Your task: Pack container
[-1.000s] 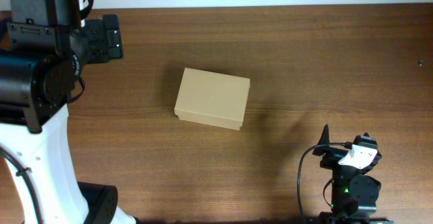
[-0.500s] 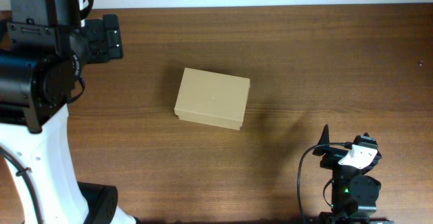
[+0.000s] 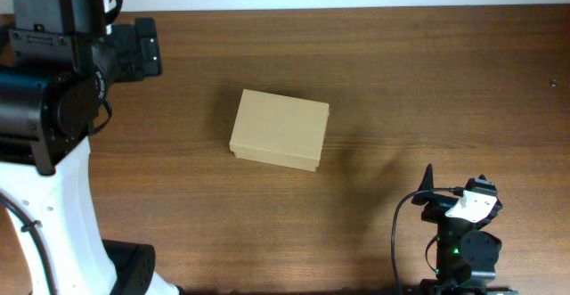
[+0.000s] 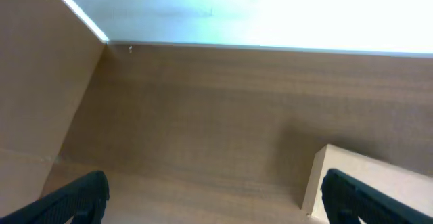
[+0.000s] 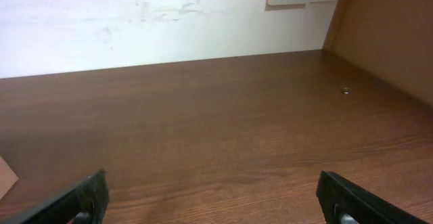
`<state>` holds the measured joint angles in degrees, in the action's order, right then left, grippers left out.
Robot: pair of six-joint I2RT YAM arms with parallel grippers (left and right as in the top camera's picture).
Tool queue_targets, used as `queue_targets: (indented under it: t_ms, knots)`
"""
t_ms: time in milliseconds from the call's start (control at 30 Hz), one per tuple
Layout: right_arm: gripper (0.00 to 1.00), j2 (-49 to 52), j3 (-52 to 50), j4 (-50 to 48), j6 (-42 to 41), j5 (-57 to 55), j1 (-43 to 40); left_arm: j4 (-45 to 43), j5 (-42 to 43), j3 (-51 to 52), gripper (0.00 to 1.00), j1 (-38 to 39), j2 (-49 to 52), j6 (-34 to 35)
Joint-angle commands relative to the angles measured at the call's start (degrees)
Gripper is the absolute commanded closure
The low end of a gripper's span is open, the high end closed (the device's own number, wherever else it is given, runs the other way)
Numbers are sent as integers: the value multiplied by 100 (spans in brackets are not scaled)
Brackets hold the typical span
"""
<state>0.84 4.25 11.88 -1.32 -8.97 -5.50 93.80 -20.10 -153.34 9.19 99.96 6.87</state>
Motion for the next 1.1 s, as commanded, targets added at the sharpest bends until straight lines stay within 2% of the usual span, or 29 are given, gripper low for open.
queue_targets:
  t_ms: [0,167,300,433,767,1067]
  knots:
    - [1,-63,-72,-33,-17,-9,-52,-599,-136,96,0,-15,-98,-13]
    - [1,-63,-72,-33,-17,-9,-52,-2761,-28,1552,0,-15,-807,-11]
    - [0,-63,-72,-33,-17,-9,-52,-4481,-28,3342,0,-96,-1720,-9]
    - [1,-63,-72,-33,-17,-9,-52,-5722,-28,5097,0,-284,-2616,-9]
    - [1,-63,-72,-33,-17,-9,-52,-7169,-26,8819,0,-1003,-4957,-9]
    - [1,-63,-72,-31,-17,-9,-52,-8585,216,12211,0,-1047,-7563,-7]
